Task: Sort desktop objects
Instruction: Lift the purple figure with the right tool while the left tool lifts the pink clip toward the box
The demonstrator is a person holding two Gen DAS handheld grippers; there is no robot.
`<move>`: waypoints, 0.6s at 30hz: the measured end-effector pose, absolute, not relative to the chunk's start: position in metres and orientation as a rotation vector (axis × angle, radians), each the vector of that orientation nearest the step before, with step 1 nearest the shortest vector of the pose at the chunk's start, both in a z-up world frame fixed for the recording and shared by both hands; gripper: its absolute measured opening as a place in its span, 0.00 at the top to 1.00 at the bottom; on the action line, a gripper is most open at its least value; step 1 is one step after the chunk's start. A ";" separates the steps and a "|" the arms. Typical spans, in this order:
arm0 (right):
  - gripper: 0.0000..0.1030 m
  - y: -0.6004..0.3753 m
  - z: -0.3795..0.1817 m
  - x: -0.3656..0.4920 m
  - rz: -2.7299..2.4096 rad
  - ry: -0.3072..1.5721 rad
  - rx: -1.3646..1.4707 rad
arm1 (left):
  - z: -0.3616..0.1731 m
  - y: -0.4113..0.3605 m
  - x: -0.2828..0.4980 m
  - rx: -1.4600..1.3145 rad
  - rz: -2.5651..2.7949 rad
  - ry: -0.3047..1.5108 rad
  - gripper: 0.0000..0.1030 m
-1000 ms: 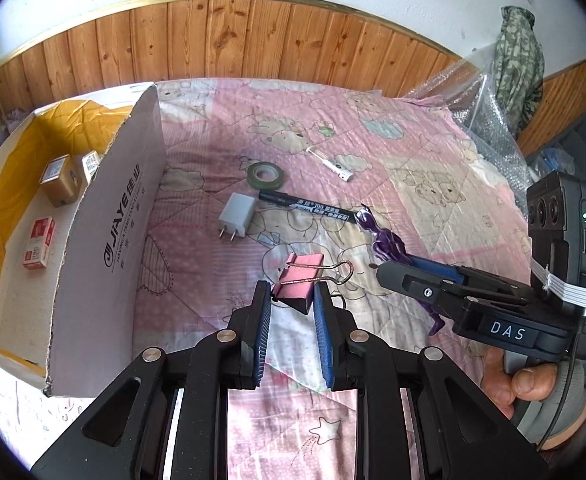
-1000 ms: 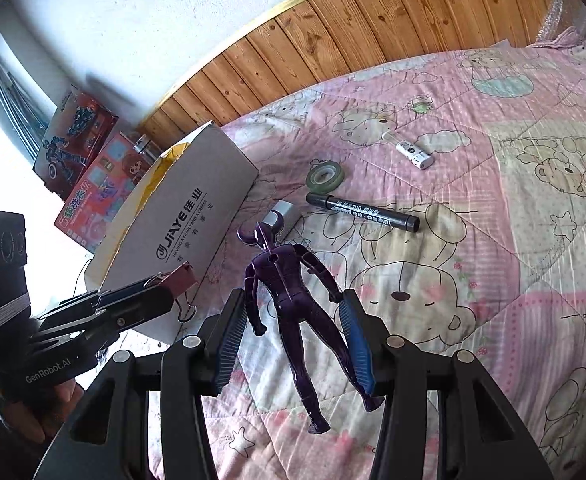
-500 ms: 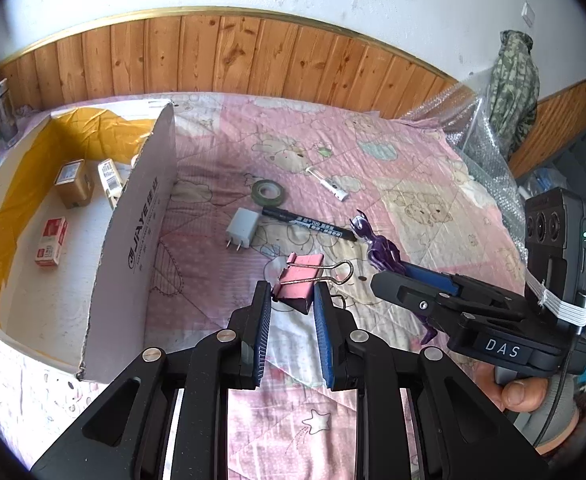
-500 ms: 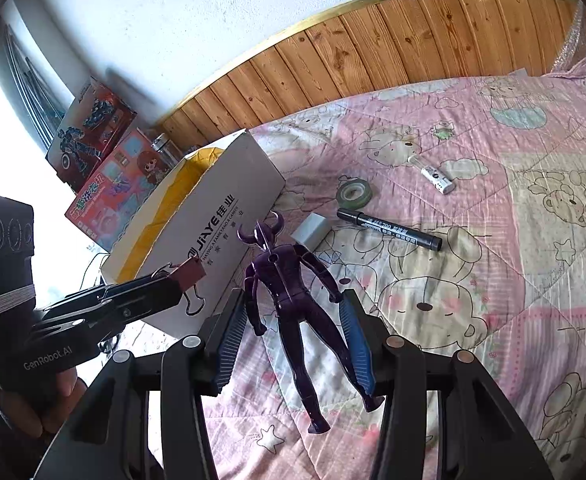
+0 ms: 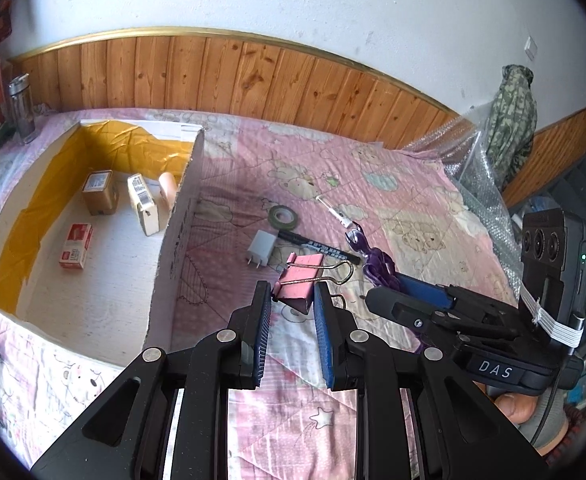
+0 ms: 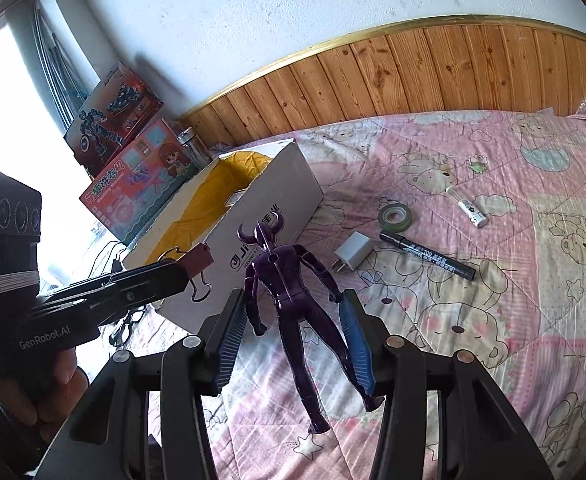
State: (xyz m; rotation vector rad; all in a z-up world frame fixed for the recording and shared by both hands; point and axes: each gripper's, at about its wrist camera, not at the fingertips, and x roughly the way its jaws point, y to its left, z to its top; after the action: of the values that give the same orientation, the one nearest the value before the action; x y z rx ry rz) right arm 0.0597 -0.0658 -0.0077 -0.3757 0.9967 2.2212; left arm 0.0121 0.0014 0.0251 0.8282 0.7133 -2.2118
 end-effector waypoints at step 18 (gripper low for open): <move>0.52 -0.084 0.040 0.004 2.386 0.861 -0.504 | 0.052 -0.035 0.088 0.700 -2.126 0.728 0.79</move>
State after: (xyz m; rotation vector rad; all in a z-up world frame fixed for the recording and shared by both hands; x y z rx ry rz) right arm 0.0045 -0.0837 0.0396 -0.5036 0.8610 2.3858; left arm 0.0877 -0.0352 0.0519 0.7002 0.7284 -2.1261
